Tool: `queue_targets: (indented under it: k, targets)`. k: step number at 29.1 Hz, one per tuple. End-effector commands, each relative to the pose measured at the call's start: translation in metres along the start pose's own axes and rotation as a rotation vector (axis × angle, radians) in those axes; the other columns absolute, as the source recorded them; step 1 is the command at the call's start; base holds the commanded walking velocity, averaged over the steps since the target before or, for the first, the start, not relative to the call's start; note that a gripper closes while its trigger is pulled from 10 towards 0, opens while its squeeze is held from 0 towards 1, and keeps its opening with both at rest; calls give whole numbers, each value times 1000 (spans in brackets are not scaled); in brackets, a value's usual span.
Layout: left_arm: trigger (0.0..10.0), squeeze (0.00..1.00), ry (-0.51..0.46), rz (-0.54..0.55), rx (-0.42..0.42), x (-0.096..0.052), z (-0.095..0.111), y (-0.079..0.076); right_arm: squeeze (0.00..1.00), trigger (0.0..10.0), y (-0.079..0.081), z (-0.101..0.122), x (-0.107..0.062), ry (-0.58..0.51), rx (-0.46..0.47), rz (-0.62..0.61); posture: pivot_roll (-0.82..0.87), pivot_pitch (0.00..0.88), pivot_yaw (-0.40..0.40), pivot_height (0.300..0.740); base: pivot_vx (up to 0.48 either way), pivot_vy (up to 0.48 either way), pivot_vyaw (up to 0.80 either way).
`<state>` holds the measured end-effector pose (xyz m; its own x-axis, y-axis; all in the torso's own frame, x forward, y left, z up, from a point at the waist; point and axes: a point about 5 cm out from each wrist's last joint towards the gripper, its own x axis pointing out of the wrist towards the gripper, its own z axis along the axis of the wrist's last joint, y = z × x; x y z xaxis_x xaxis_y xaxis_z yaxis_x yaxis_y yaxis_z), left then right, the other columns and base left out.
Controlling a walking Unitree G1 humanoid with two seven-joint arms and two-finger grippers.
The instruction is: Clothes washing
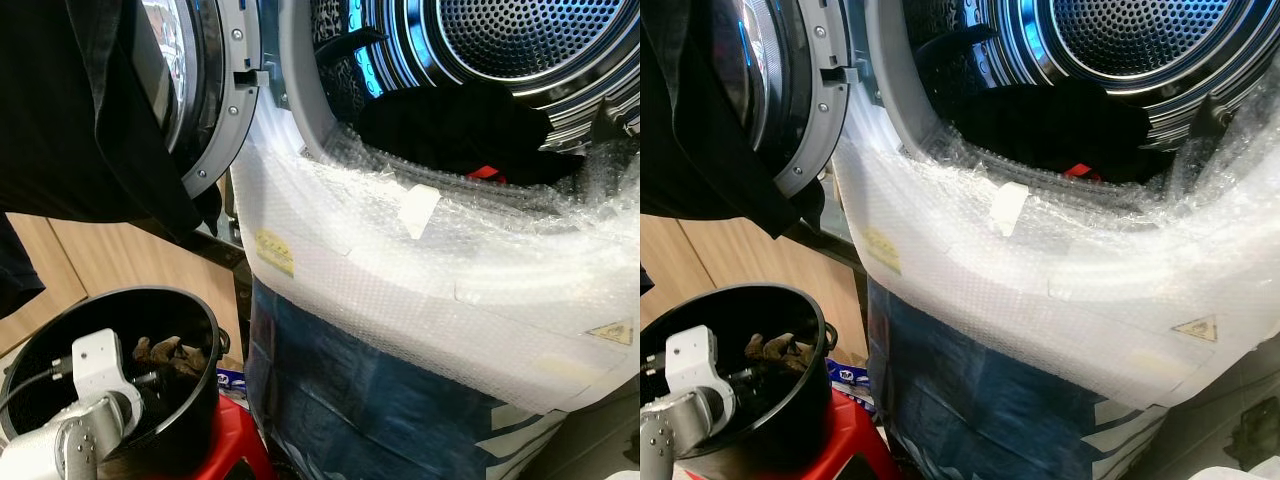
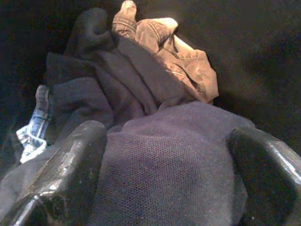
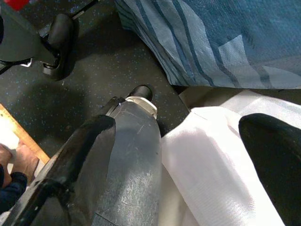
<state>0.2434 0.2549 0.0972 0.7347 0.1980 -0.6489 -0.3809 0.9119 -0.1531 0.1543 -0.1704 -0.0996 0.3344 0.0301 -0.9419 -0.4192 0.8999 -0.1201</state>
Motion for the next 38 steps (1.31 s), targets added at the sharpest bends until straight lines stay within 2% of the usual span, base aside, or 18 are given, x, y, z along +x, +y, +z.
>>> queue_targets:
  k: [1, 8, 13, 16, 21, 29, 34, 38]
  targets:
    - [10000, 0, -14, 6, 15, -4, 3, 2, 0, 10000, 0, -4, 0, 20, 6, 4, 148, 0, 6, 740, 0, 0, 0]
    - [10000, 0, 43, 5, 32, -6, -9, 2, 0, 10000, 2, -9, 0, 32, 8, 10, 144, 0, 13, 740, 0, 0, 0]
    - [10000, 0, 47, -13, 29, -5, -8, -1, 0, 10000, 2, -9, 0, 32, -19, 7, 142, 0, 14, 740, 0, 0, 0]
    - [10000, 0, 75, -27, -30, -5, -10, -3, 0, 10000, 2, -8, 0, 31, -40, 5, 140, 0, 14, 740, 0, 0, 0]
    - [10000, 0, 88, -49, -53, -3, -6, -3, 0, 10000, 1, -7, 0, 31, -96, 6, 140, 0, 16, 740, 0, 0, 0]
    - [10000, 0, 111, -46, -129, 1, 0, 3, 0, 10000, 0, -8, 0, 35, -107, 7, 144, 0, 4, 740, 0, 0, 0]
    - [10000, 0, 118, -45, -102, 2, 5, 11, 0, 10000, -5, -7, -1, 34, -119, -1, 143, 0, -6, 740, 0, 0, 0]
    - [10000, 0, 109, -65, -13, 4, 12, 16, 0, 10000, -8, -6, -1, 33, -124, -6, 144, 0, -11, 740, 0, 0, 0]
